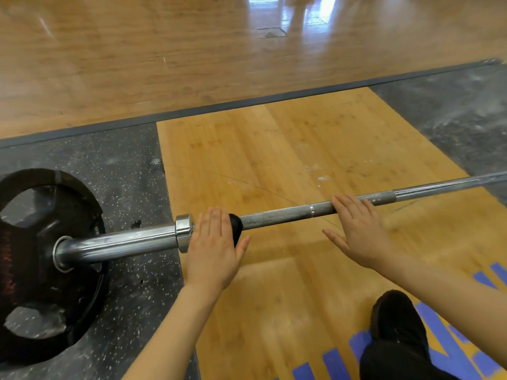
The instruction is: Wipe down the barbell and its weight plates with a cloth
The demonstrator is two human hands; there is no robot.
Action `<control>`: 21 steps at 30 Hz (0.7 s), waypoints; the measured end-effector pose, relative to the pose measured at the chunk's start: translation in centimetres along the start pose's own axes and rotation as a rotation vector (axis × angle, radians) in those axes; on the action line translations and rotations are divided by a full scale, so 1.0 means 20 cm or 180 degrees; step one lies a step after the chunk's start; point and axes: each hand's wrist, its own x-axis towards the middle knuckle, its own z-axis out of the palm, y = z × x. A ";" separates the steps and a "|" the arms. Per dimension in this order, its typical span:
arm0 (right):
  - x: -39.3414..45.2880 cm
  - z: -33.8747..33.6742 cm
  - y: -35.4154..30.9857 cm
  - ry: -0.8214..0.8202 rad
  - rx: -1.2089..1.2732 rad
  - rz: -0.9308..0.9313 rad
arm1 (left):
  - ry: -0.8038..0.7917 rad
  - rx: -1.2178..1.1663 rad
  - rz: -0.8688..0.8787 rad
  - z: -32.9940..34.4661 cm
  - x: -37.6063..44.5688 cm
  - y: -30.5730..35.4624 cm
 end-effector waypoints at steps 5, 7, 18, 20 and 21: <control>0.03 -0.11 0.03 -0.0284 -0.0214 -0.0170 | 0.0011 -0.0133 0.0034 -0.01 -0.03 0.00; 0.05 -0.12 0.07 -0.0474 -0.0431 -0.0427 | 0.0033 -0.0176 -0.0012 -0.01 -0.04 0.01; -0.01 -0.03 0.16 -0.0262 0.0104 -0.0344 | 0.0240 -0.0249 -0.0179 0.06 -0.08 0.06; -0.04 0.02 0.15 -0.0123 0.0223 -0.0325 | 0.0314 -0.0282 -0.0256 0.07 -0.10 0.08; -0.05 0.04 0.15 -0.0034 0.0298 -0.0288 | 0.0376 -0.0312 -0.0277 0.07 -0.11 0.08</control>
